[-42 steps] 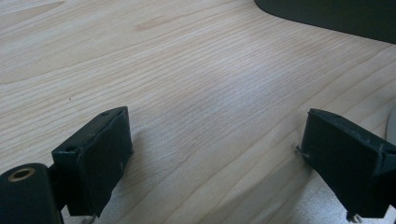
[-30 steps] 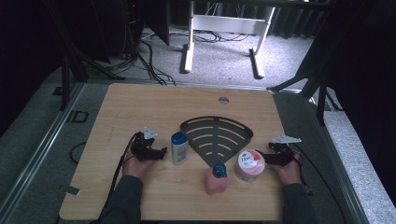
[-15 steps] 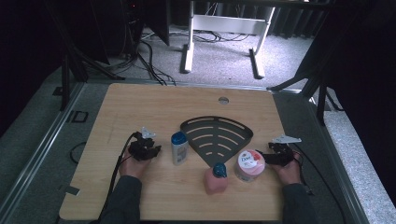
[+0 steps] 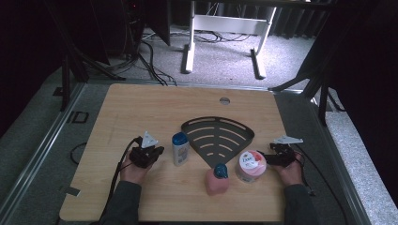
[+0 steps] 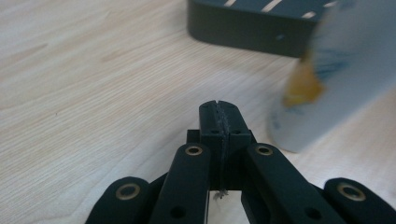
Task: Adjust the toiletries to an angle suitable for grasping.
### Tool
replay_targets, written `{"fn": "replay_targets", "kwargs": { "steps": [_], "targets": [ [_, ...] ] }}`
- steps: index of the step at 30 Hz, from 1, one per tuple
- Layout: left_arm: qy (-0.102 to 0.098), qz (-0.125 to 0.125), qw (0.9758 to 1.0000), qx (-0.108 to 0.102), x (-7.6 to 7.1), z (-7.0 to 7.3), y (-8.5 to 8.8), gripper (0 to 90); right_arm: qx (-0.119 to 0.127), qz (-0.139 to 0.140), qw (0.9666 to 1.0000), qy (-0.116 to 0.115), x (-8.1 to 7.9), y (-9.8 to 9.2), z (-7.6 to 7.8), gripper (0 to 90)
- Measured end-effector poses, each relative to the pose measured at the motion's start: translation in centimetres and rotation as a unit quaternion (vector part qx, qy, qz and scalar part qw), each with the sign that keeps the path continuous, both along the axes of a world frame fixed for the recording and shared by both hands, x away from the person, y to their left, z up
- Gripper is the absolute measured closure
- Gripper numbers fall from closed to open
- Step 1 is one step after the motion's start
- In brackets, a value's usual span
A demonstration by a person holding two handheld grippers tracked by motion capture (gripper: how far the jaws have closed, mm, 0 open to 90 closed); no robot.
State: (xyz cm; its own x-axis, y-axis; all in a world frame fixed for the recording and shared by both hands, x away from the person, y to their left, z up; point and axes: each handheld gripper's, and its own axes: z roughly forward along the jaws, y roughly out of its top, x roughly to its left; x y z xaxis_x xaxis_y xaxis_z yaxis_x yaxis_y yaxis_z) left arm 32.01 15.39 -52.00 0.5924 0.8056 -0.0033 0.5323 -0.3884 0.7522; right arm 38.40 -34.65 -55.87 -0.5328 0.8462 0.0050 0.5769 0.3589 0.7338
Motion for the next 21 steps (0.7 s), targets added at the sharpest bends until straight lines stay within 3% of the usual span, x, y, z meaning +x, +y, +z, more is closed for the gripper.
{"fn": "replay_targets", "kwargs": {
  "steps": [3, 6, 13, 21],
  "targets": [
    [-0.004, -0.008, 1.0, -0.002, -0.7, 0.1, -0.3, 90.0, 0.002, 0.0, 1.0, 0.001, 0.0, 0.0, 0.0, 23.3],
    [-0.007, -0.024, 0.9996, 0.013, -2.0, 0.0, -1.2, 90.0, 0.002, 0.0, 1.0, 0.001, 0.0, 0.0, 0.0, 23.3],
    [-0.017, -0.039, 0.9991, 0.003, -3.5, 0.2, -1.9, 90.0, 0.004, 0.001, 1.0, 0.002, 0.0, -0.1, 0.0, 22.9],
    [-0.033, -0.044, 0.9985, 0.007, -3.9, 0.1, -3.1, 90.0, 0.006, 0.003, 1.0, 0.003, 0.1, -0.1, 0.0, 22.5]
  ]
}}
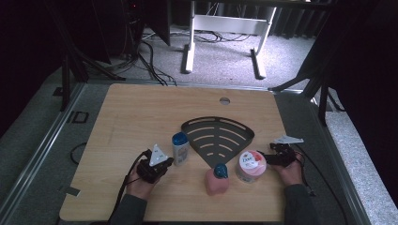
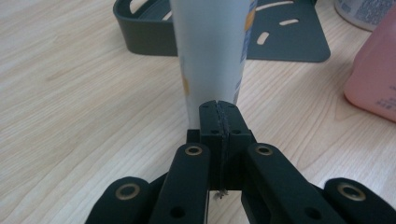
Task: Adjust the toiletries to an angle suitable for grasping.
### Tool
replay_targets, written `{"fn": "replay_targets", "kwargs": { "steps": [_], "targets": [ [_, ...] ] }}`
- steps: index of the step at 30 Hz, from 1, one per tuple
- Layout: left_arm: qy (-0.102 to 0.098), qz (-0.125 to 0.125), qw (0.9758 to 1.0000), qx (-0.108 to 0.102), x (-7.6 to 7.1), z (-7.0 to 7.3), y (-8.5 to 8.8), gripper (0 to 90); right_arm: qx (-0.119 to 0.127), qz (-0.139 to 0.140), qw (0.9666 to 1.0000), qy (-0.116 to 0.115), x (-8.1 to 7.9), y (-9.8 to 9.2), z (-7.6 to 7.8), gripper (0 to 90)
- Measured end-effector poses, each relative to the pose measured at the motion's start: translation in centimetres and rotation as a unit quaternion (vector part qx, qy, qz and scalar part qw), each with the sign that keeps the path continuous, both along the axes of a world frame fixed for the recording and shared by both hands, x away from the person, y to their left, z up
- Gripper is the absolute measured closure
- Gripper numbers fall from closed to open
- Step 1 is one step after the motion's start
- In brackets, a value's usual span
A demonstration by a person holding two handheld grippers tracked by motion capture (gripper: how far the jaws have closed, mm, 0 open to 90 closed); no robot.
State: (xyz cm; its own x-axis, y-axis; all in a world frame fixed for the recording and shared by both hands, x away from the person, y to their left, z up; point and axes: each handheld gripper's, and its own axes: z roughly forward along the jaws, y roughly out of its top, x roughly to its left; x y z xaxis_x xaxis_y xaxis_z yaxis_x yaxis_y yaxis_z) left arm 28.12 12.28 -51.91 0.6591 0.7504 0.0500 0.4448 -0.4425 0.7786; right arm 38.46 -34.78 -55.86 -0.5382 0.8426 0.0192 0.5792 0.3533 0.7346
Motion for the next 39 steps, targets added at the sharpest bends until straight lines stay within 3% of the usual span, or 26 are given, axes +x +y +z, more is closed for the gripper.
{"fn": "replay_targets", "kwargs": {
  "steps": [9, 16, 23, 39],
  "targets": [
    [-0.001, -0.003, 1.0, 0.004, 0.6, -0.4, -0.7, 90.0, 0.0, 0.002, 1.0, 0.0, 0.0, 0.0, 0.0, 22.4],
    [-0.011, -0.016, 0.9995, 0.025, 1.4, -0.8, -2.4, 89.9, 0.0, 0.002, 1.0, 0.0, 0.1, 0.0, 0.0, 22.3],
    [-0.018, -0.013, 0.9995, 0.023, 2.2, -1.2, -3.2, 89.9, 0.0, 0.003, 1.0, 0.0, 0.1, 0.0, 0.0, 22.3],
    [-0.026, -0.012, 0.9983, 0.051, 4.1, -1.9, -4.8, 89.8, 0.003, 0.003, 1.0, 0.001, 0.1, 0.0, 0.0, 22.0]
  ]
}}
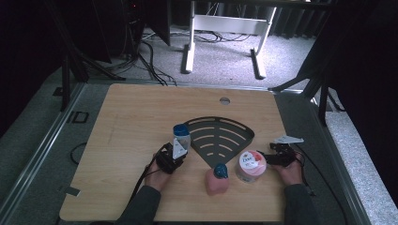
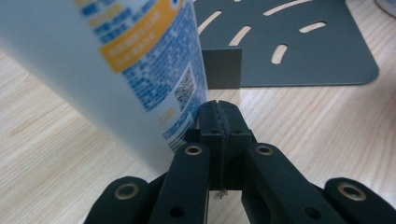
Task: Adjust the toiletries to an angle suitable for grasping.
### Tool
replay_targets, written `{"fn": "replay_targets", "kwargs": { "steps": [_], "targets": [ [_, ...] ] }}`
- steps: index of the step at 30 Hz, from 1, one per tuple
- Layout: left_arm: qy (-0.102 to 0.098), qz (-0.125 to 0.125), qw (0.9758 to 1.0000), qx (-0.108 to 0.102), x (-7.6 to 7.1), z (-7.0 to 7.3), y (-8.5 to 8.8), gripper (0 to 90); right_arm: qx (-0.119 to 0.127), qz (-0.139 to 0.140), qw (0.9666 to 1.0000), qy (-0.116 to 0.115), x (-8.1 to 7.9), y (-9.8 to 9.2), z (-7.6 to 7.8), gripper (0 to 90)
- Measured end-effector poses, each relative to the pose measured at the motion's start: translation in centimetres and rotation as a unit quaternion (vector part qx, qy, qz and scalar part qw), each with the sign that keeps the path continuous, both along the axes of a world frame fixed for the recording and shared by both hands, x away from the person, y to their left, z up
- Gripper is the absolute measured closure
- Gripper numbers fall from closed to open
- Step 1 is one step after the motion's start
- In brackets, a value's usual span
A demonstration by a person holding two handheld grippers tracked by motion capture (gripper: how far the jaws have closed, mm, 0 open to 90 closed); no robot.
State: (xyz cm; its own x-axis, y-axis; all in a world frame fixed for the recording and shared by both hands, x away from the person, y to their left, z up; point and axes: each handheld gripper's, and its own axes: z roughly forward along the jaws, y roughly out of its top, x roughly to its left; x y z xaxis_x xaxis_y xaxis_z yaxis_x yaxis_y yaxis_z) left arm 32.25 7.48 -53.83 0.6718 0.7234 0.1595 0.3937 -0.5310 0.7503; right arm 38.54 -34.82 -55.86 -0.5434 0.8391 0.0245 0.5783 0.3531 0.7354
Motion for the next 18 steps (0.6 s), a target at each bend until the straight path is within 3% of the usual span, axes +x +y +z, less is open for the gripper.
{"fn": "replay_targets", "kwargs": {
  "steps": [4, 18],
  "targets": [
    [-0.002, 0.006, 1.0, 0.008, 0.4, 0.1, -0.4, 89.8, 0.0, 0.0, 1.0, 0.0, 0.0, 0.0, 0.0, 22.0],
    [-0.002, 0.028, 0.9996, 0.001, 2.1, 0.1, -0.5, 89.8, 0.001, 0.001, 1.0, 0.001, 0.0, 0.0, 0.0, 21.8]
  ]
}}
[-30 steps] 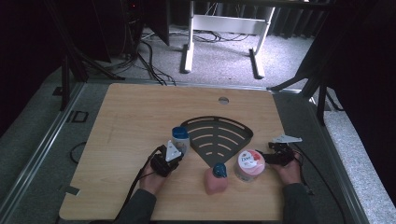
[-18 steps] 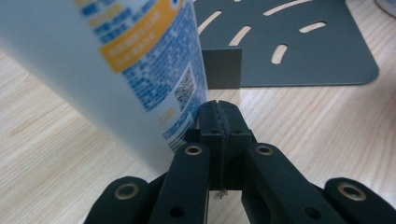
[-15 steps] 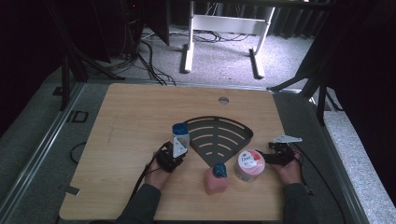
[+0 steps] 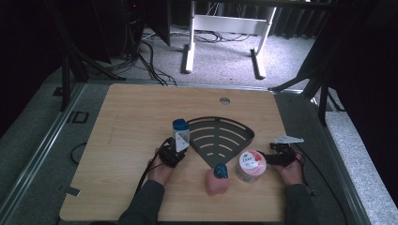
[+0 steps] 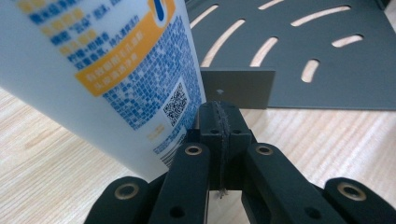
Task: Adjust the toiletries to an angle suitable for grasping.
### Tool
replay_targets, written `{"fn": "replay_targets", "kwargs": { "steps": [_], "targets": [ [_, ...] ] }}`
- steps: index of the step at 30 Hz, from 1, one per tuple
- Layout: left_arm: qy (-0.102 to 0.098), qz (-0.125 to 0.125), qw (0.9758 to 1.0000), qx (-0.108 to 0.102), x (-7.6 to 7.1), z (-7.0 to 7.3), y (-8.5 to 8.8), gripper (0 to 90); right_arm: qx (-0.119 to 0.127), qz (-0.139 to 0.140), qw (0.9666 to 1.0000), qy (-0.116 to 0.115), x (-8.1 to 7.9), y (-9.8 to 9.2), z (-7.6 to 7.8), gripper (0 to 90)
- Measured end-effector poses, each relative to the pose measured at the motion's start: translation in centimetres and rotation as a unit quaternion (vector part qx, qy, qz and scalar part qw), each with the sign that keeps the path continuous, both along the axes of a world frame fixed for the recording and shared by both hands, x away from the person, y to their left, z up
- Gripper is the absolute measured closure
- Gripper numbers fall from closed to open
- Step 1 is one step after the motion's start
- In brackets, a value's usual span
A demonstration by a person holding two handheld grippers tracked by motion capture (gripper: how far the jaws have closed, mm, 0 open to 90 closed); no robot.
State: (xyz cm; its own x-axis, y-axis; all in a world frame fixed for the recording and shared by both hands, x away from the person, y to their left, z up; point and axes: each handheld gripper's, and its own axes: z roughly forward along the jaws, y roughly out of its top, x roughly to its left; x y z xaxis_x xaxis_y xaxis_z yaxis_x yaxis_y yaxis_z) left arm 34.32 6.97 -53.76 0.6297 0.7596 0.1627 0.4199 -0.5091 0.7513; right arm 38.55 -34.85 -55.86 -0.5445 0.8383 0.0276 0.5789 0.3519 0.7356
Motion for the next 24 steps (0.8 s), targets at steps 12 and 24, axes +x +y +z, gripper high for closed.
{"fn": "replay_targets", "kwargs": {
  "steps": [12, 24],
  "targets": [
    [0.003, 0.014, 0.9999, -0.004, 1.0, 0.0, 0.7, 89.8, 0.0, 0.0, 1.0, 0.0, 0.0, 0.0, 0.0, 21.8],
    [0.016, -0.059, 0.9965, -0.058, -1.5, 3.3, 0.2, 89.6, 0.0, 0.0, 1.0, 0.0, 0.0, 0.0, 0.0, 21.7]
  ]
}}
